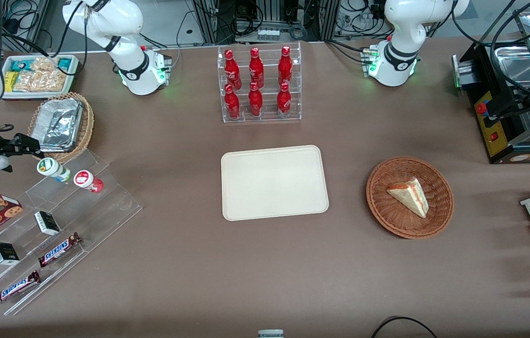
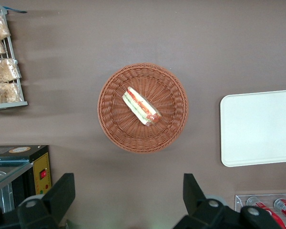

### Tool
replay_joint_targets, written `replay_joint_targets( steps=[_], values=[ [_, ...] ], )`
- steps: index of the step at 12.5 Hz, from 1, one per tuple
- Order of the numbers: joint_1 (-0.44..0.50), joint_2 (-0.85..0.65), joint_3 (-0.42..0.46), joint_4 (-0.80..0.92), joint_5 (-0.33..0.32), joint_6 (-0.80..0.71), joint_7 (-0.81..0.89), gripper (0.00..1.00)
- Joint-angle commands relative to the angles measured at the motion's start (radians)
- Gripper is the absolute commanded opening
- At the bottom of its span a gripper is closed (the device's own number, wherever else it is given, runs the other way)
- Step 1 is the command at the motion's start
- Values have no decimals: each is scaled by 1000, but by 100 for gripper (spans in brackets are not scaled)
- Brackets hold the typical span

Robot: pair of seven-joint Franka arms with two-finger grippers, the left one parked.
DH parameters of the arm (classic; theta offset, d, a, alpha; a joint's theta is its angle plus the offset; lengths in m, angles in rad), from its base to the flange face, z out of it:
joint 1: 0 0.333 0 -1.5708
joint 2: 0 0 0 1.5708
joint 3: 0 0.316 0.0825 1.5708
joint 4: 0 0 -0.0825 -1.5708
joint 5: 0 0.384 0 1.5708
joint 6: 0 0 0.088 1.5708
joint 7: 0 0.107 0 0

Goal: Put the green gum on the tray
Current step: 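Move the right gripper down over the green-labelled gum tub on the stand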

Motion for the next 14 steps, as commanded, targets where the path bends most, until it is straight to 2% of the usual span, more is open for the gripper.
replay_joint_targets(
  steps=[1,8,14],
  values=[
    [3,-97,-27,-188,22,164,-106,99],
    [3,-84,-41,-293,27,325,-151,99],
    [4,-48,-41,-299,36,367,-155,99]
  ],
)
